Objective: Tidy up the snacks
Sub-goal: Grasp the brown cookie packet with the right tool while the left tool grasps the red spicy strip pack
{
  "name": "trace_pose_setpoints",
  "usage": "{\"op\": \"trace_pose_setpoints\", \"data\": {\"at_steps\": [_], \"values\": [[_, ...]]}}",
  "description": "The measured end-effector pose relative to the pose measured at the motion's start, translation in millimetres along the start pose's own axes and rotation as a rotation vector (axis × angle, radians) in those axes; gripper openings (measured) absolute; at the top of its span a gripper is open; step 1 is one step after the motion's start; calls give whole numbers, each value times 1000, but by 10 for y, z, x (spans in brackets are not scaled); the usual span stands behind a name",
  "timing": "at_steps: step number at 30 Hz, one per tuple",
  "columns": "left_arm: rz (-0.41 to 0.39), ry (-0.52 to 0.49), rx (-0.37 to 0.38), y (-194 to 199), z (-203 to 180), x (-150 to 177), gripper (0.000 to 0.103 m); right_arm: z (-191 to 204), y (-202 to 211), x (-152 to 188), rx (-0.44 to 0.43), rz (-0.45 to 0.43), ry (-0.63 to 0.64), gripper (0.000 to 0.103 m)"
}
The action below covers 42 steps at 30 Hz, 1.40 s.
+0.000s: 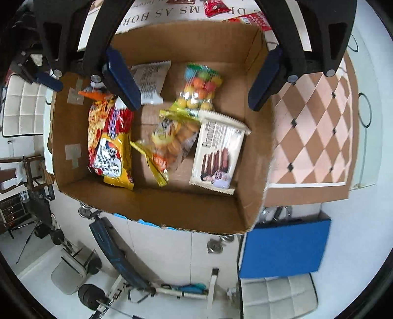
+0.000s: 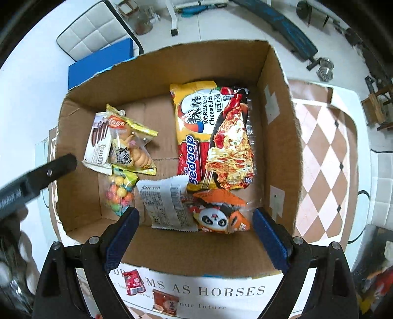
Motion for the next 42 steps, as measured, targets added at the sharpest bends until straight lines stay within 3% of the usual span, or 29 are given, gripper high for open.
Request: {"op": "trace_pose_setpoints", "data": {"at_steps": [18,26,31,37,42], "values": [[-254,-60,-107,917,-100,936,89,148,713,810,39,-225,33,96],[-313,-72,-106,1187,-170,1202,89,126,1103,1124,49,-318,35,96],[-321,-54,-85,1270,-195,1280,89,121,1225,1250,12,-325,19,96],[-294,-20,-80,1190,-33,1423,89,110,1044,1499,-62,-243,-18,96],[-181,-27,-170,752,288,1861,89,190,176,1984,-122,8,-49,96]]}}
Point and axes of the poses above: each gripper's, at about its wrist camera, not at the fingertips, and y roughly against the way its jaws point, z to its left, x to its underside, the point moved 4 cm from there along -y, roughly the way its jaws point, and after that the axes turned 4 degrees about -y, right-handed, at the moved point
